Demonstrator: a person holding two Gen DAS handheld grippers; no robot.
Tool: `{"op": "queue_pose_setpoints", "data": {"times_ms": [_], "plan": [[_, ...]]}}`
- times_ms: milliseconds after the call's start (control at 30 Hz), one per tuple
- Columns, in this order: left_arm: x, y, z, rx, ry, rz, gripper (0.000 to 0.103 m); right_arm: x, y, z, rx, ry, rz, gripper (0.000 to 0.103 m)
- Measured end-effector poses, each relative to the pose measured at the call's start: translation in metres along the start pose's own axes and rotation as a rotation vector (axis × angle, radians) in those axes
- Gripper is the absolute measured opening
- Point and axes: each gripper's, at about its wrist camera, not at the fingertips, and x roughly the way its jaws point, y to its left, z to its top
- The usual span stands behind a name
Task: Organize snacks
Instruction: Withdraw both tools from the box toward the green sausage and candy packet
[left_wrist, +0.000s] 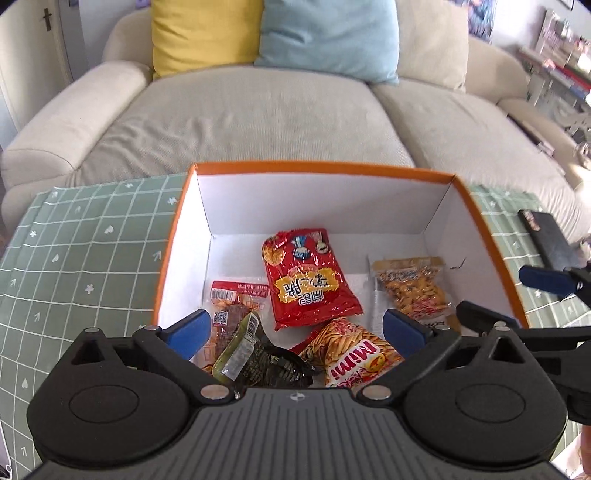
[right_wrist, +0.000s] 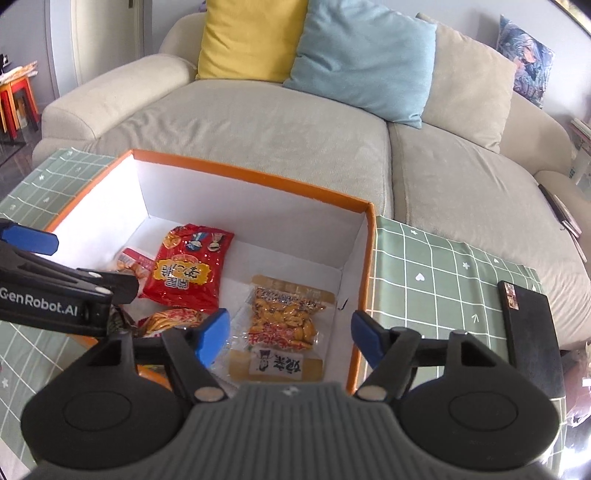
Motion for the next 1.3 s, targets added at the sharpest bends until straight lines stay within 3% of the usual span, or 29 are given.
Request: {"op": "queue_pose_setpoints", "data": {"times_ms": [133, 333, 567, 967, 1100, 1300], "plan": [[-0.021, 0.002, -0.012, -0.003, -0.056, -0.034, 0.103, -0.022, 0.007, -0.014, 0.018, -0.054, -0.006, 0.078], [-0.060, 0.004, -0.043, 0.059, -0.177, -0.021, 0.103, -0.056, 0.019, -0.051, 0.035, -0.118, -0.014, 0.080], [-0.091, 0.009, -0.088, 0.073, -0.240, -0.002, 0.103, -0.088, 0.035, -0.097, 0.065, -0.168, -0.010, 0.084], [-0.102, 0.028, -0.161, -0.014, -0.205, 0.011, 0.103, -0.124, 0.068, -0.155, 0.050, -0.228, -0.004, 0.091], [-0.095, 0.032, -0.181, -0.047, -0.152, -0.009, 0.103, -0.121, 0.069, -0.174, 0.103, -0.179, 0.022, 0.091], [-0.080, 0.035, -0.206, -0.080, -0.075, -0.050, 0.103, -0.100, 0.075, -0.194, 0.105, -0.051, -0.004, 0.091]]}}
